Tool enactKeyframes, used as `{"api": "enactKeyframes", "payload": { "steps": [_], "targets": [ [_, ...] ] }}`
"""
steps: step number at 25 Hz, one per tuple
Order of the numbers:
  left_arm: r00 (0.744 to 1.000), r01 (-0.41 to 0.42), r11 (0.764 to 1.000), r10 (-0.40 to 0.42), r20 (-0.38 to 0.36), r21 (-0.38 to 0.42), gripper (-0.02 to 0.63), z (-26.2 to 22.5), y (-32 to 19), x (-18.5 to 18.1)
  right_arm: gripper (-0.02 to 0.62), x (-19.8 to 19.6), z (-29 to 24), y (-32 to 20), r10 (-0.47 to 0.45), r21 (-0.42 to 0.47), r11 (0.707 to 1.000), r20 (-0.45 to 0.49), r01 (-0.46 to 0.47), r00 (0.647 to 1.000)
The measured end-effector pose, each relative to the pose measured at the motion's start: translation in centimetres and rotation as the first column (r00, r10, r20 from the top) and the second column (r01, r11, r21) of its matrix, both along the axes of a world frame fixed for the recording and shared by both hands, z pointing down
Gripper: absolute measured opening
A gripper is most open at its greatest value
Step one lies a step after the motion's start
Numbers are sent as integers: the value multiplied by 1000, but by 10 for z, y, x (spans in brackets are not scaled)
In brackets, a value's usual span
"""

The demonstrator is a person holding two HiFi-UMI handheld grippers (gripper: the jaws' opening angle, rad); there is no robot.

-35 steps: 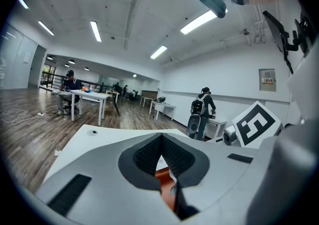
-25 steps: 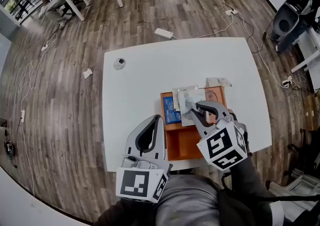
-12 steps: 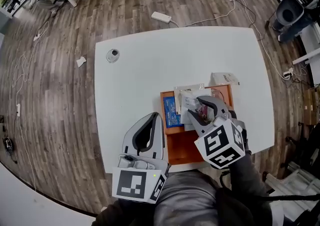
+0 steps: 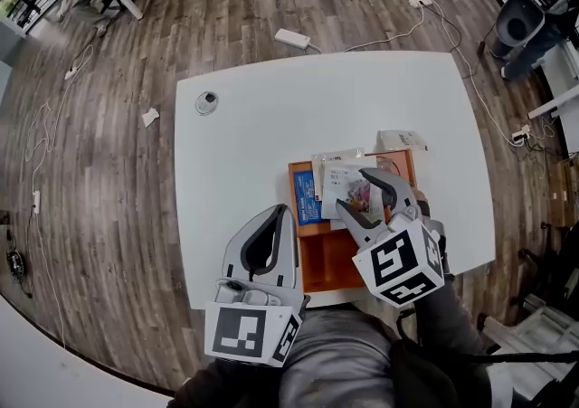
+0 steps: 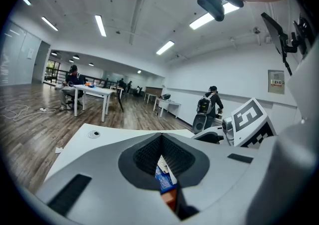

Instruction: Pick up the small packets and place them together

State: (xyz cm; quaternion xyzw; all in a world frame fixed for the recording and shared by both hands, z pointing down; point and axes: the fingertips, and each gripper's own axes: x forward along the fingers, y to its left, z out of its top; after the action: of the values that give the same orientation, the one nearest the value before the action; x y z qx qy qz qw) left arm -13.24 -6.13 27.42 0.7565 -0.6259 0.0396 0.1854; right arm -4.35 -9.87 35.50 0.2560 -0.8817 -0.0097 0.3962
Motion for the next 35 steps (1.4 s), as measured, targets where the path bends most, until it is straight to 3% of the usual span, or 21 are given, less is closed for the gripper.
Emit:
{"api": "enactKeyframes", "payload": {
  "steps": [11, 20, 27, 31, 35],
  "targets": [
    [997, -75, 997, 76, -7, 7, 0, -3, 41, 49, 222, 57, -5, 49, 86, 15, 996, -17, -86, 996],
    [990, -137, 990, 137, -20, -42, 0, 20, 83, 86, 222, 97, 42, 110, 123, -77, 989, -81, -130, 989],
    [993, -118, 993, 118, -12, -29, 0, 15, 83, 70, 222, 99, 71, 109, 148, -106, 979, -205, -172, 968],
    [995, -102, 994, 102, -13, -34, 0, 16, 71, 56, 221, 98, 94, 100, 102, -120, 981, -340, -151, 935],
    [995, -98, 994, 97, -18, -43, 0, 22, 53, 45, 222, 95, 109, 92, 59, -168, 976, -402, -137, 914]
  ]
}}
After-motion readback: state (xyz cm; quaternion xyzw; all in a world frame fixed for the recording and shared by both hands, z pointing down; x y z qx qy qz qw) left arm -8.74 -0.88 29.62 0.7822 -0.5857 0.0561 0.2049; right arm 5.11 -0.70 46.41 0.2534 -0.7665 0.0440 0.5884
